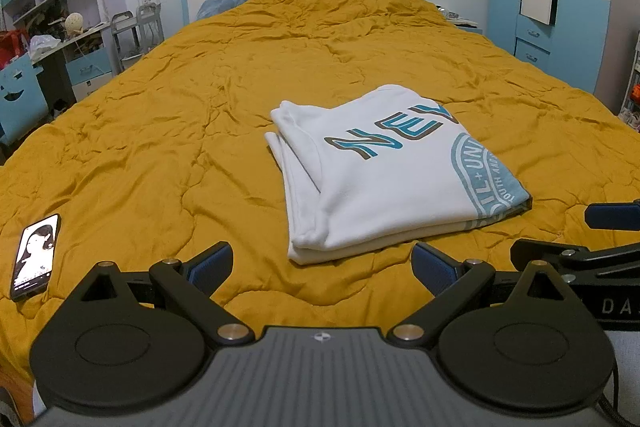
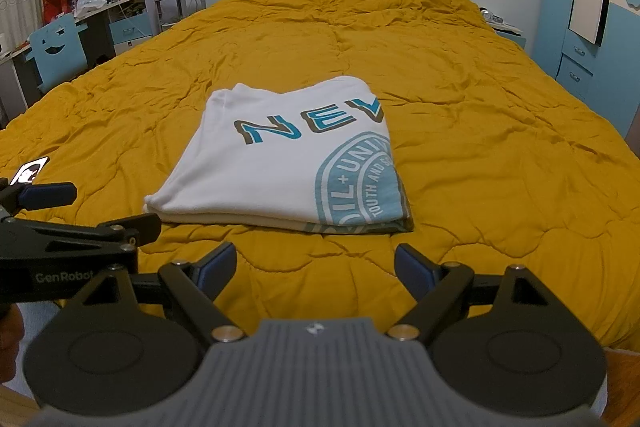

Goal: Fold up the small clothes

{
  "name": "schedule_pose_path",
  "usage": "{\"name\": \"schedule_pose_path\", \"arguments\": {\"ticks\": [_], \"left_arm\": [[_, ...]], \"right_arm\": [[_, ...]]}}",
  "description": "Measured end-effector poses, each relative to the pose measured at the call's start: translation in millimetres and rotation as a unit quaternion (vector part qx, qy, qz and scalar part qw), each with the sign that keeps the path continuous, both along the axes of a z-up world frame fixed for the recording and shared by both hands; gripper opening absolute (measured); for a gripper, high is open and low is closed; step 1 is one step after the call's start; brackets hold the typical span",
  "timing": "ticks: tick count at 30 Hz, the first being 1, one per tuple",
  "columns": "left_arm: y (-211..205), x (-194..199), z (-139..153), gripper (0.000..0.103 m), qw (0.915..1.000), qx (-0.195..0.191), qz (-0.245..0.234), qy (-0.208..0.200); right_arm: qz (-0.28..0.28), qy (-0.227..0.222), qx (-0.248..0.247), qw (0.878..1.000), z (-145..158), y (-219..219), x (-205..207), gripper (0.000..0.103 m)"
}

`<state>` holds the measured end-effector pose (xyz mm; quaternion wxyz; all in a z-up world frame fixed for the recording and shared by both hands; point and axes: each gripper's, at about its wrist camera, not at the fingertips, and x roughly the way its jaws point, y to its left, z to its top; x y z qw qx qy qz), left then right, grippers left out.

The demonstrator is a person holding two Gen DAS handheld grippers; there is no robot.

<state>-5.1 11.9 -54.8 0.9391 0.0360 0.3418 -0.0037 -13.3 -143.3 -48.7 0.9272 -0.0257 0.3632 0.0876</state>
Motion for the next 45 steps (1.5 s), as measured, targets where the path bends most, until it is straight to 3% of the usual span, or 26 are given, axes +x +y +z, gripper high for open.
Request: {"name": "schedule_pose_path", "arguments": {"ticks": [45], "left_arm": [[0.7, -1.7, 0.6, 0.103, 1.0000, -0.001, 0.001, -0.007]], "right_arm": [[0.003, -0.002, -0.001, 1.000, -1.2, -0.1, 0.5, 0.082]]}}
